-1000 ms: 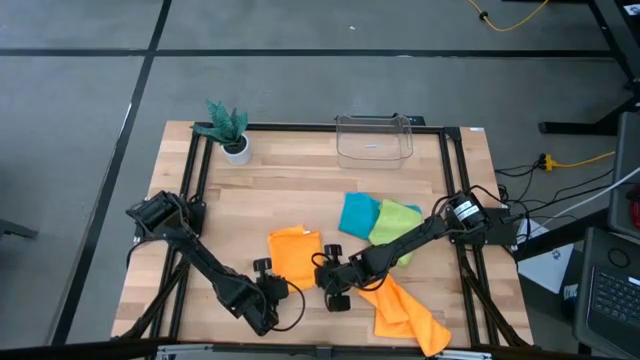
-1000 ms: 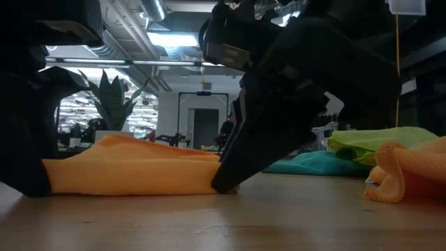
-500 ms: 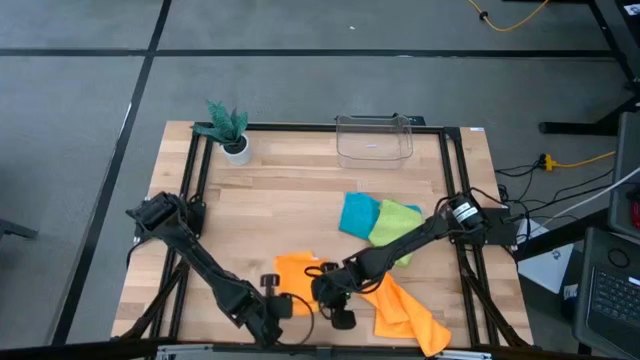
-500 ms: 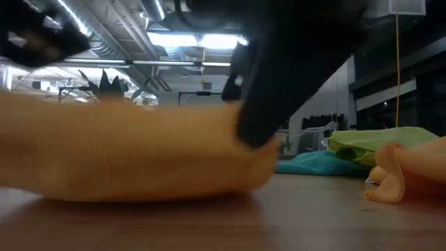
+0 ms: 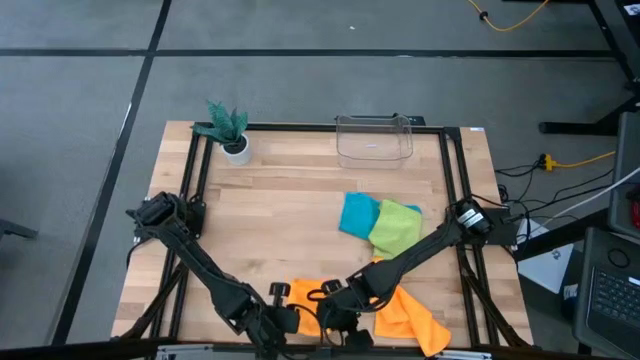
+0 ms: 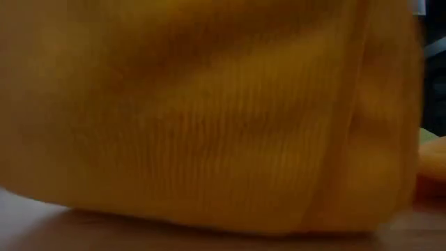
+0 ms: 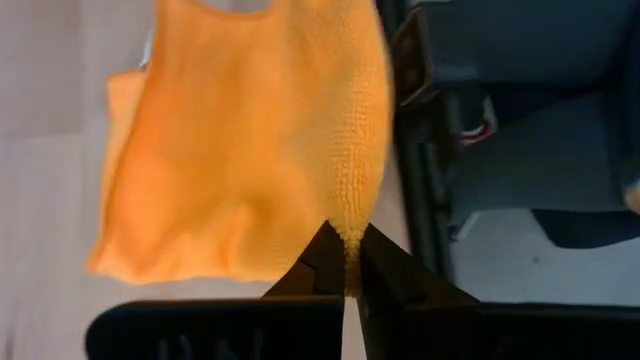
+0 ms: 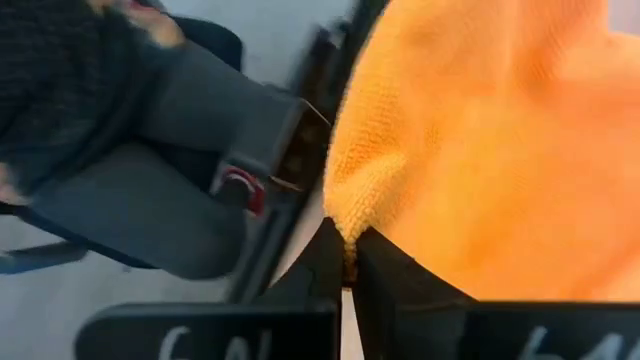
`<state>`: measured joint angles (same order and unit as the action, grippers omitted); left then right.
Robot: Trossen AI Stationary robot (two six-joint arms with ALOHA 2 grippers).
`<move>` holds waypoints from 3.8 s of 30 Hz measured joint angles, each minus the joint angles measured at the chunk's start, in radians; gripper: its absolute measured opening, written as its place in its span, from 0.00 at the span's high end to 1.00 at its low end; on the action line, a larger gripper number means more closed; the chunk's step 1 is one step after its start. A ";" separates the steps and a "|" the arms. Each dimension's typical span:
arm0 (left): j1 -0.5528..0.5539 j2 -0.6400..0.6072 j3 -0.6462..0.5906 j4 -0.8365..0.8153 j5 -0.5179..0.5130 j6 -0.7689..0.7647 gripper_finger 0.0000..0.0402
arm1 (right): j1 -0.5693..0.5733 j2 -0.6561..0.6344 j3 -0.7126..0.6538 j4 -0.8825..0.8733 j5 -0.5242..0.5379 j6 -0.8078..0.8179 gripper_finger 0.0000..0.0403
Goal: Fold microfiber towels
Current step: Fold the top orange microfiber towel
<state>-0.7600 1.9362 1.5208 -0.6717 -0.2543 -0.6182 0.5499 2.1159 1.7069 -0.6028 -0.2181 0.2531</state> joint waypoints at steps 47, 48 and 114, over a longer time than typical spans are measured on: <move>0.202 -0.004 -0.084 -0.221 -0.144 0.052 0.68 | -0.036 -0.002 0.011 -0.399 0.466 0.338 0.70; 0.202 -0.004 -0.073 -0.264 -0.151 0.052 0.68 | -0.033 -0.002 0.025 -0.428 0.471 0.338 0.70; 0.214 -0.549 -0.459 -0.153 -0.712 -0.263 0.72 | -0.032 -0.225 -0.592 0.836 0.404 0.011 0.72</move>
<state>-0.5456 1.3869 1.0615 -0.8246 -0.9661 -0.8815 0.5179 1.8908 1.1152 0.2330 0.1856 0.2646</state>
